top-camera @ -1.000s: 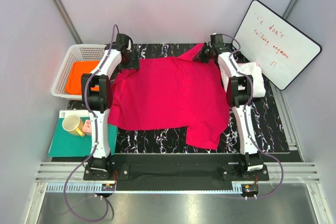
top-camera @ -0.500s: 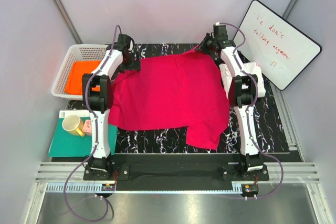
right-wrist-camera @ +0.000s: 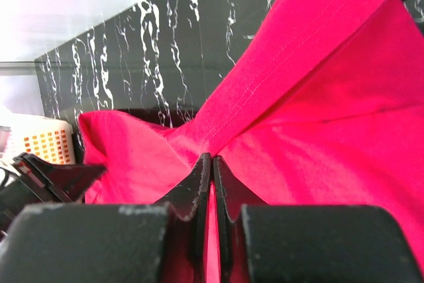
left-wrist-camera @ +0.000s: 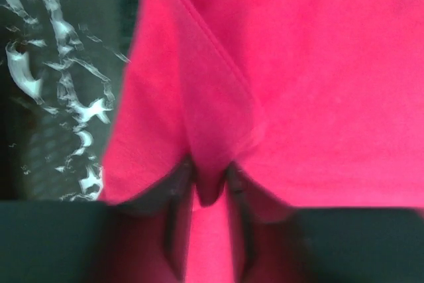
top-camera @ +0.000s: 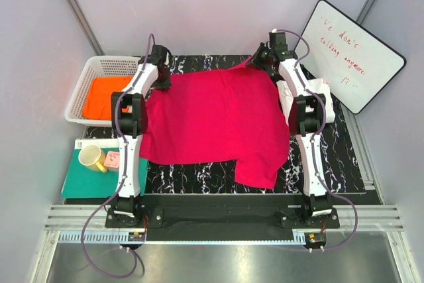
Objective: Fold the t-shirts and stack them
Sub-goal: Grap the side of the flattened tshirt furthest away from the robot with both arms
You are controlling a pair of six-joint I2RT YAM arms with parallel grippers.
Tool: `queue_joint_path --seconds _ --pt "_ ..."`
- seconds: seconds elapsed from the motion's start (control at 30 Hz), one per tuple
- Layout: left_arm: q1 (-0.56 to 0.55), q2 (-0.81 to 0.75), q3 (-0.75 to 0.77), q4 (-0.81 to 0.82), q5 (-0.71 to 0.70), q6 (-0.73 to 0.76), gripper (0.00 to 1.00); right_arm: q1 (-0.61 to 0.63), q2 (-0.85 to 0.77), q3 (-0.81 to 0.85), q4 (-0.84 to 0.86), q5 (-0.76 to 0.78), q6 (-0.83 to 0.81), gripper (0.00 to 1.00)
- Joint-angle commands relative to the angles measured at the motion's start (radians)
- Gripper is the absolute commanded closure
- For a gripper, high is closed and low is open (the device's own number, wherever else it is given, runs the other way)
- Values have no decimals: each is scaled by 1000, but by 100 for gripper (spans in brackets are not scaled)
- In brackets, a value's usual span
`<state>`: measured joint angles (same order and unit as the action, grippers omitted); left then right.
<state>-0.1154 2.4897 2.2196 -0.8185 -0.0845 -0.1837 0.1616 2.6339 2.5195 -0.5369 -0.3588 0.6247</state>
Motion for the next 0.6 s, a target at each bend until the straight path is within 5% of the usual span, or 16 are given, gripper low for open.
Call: queue_joint_path --seconds 0.0,0.2,0.33,0.57 --pt "10 -3 51 15 -44 -23 100 10 -106 -8 -28 -22 -25 91" --pt "10 -67 72 15 -52 -22 100 13 -118 -11 -43 -29 -37 91" --pt "16 -133 89 13 -69 -19 85 15 -129 -21 -46 -22 -40 91" --pt "33 -213 80 13 -83 7 100 15 -161 -34 -61 -16 -63 91"
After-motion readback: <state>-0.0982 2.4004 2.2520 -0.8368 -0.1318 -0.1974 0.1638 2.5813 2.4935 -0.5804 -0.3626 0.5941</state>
